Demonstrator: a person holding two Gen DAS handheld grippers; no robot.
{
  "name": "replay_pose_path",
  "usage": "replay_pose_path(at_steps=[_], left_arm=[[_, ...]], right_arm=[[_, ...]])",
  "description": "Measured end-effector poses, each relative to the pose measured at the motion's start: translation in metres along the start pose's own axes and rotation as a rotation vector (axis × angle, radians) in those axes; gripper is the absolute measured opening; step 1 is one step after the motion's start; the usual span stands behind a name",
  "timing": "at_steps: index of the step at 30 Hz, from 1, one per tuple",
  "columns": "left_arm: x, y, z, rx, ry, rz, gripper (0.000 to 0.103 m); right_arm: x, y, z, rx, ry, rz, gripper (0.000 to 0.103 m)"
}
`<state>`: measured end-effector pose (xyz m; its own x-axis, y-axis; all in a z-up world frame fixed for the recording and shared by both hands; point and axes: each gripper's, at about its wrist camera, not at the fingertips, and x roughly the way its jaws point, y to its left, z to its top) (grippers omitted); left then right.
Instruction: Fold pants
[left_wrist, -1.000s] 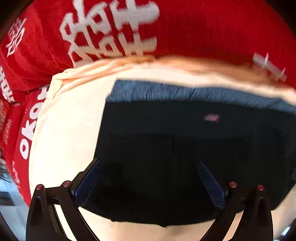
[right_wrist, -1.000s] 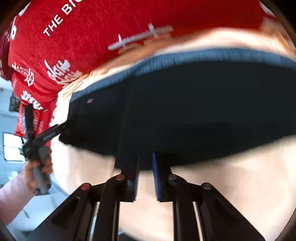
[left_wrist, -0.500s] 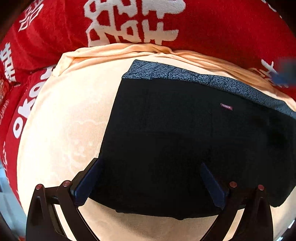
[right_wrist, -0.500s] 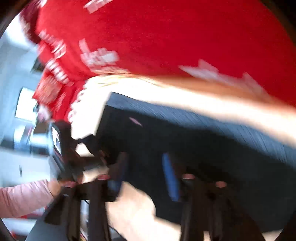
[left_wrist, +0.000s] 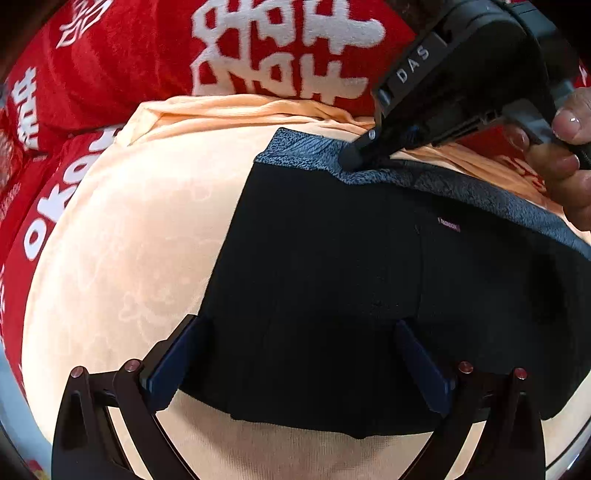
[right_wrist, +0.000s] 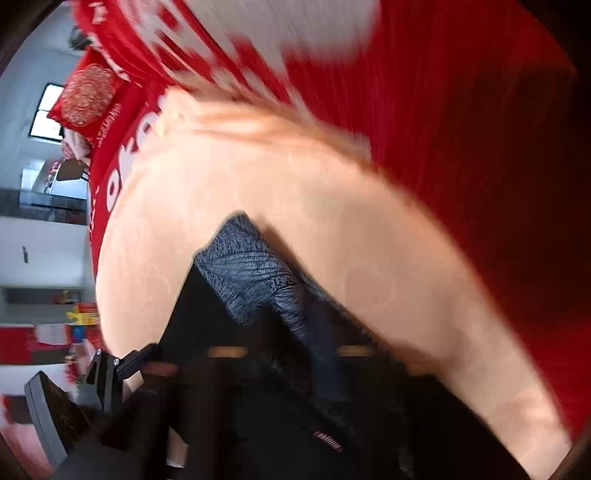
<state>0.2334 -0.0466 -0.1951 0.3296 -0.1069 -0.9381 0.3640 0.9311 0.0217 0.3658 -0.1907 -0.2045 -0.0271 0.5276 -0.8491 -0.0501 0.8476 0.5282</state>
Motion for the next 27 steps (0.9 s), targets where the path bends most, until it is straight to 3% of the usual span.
replay_pose_path(at_steps=[6,10,11,14,15,19,27], left_arm=[[0.0,0.002,0.004,0.009,0.034,0.026,0.103],[-0.018,0.002,0.017,-0.006,0.035,0.041,0.103],[-0.02,0.002,0.02,-0.012,0.04,0.044,0.103],[-0.03,-0.008,0.025,-0.008,0.046,0.043,0.103],[-0.032,-0.018,0.029,0.005,0.045,0.042,0.103],[-0.046,-0.065,0.032,0.113,0.055,0.021,0.103],[-0.057,-0.202,0.025,0.308,0.083,-0.072,0.103]], right_arm=[[0.01,0.019,0.021,0.03,-0.058,-0.072,0.005],[-0.01,0.027,0.004,0.046,-0.139,-0.091,0.009],[-0.022,0.028,-0.007,0.044,-0.164,-0.086,0.016],[-0.066,0.011,-0.055,0.097,-0.228,-0.109,0.046],[-0.078,0.002,-0.076,0.141,-0.236,-0.116,0.051],[-0.124,-0.055,-0.162,0.316,-0.251,-0.171,0.051],[-0.191,-0.145,-0.333,0.682,-0.347,-0.219,0.051]])
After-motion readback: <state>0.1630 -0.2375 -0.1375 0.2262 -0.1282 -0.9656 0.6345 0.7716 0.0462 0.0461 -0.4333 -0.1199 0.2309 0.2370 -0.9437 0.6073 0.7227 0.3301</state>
